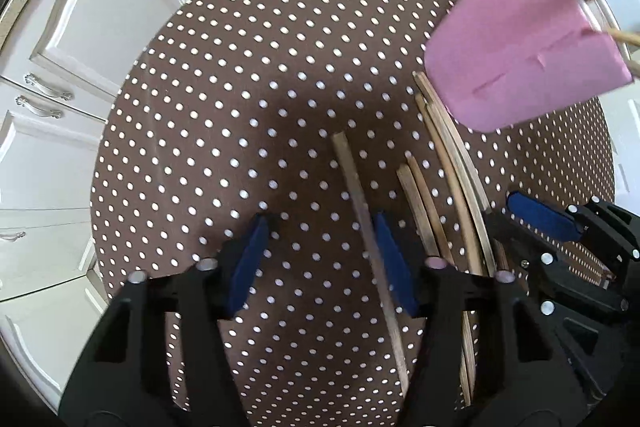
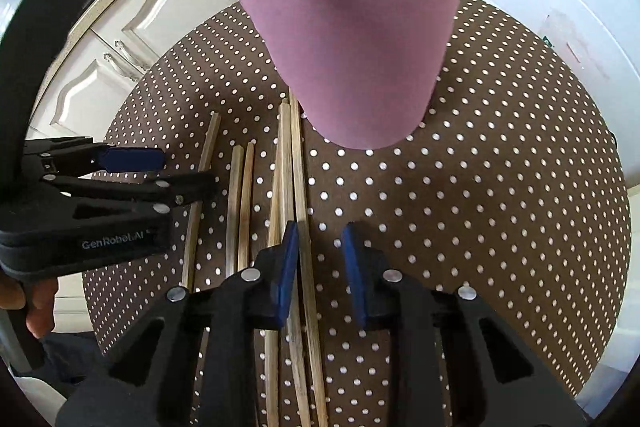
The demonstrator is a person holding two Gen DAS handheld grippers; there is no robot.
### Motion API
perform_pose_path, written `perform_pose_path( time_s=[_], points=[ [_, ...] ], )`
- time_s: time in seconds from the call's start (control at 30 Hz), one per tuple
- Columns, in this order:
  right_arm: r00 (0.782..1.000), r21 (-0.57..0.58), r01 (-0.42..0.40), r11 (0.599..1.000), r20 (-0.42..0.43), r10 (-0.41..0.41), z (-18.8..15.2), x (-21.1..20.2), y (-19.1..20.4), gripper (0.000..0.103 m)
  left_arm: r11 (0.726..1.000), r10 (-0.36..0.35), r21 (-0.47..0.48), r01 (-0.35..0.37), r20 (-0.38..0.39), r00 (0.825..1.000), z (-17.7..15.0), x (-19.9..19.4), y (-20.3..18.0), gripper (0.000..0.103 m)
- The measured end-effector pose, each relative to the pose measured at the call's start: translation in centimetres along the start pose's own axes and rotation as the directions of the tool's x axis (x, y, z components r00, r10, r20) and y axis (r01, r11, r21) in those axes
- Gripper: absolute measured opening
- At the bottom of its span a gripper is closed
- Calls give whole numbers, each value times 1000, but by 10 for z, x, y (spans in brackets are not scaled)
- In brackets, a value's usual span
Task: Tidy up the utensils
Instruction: 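Close the left gripper on a chopstick while the right gripper grasps another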
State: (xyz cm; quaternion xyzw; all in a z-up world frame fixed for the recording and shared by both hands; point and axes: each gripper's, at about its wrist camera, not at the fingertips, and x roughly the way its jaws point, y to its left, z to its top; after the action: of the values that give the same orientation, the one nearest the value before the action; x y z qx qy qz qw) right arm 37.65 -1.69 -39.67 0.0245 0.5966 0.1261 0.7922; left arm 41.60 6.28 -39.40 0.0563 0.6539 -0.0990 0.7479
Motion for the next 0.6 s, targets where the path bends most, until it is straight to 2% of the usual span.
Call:
perform_pose_path(
  time_s=[0.07, 0.3, 0.47, 0.6],
  points=[
    [1000, -1, 2, 1000, 1, -2, 5, 3, 2, 22, 1000, 2, -9, -2, 8, 1000, 0, -10, 6, 37],
    [999, -30, 33, 999, 13, -32, 22, 11, 13, 22, 1000, -4, 7, 4, 19, 1000, 4, -13, 20, 27],
    [997, -65, 71, 995, 24, -70, 30, 16, 22, 21, 999, -38, 25, 37, 20, 999, 9, -14, 14, 12],
    [996, -83, 89, 993, 17, -88, 33, 21, 26, 12, 996, -92, 18, 92, 8, 996, 10, -16, 12, 9]
  ],
)
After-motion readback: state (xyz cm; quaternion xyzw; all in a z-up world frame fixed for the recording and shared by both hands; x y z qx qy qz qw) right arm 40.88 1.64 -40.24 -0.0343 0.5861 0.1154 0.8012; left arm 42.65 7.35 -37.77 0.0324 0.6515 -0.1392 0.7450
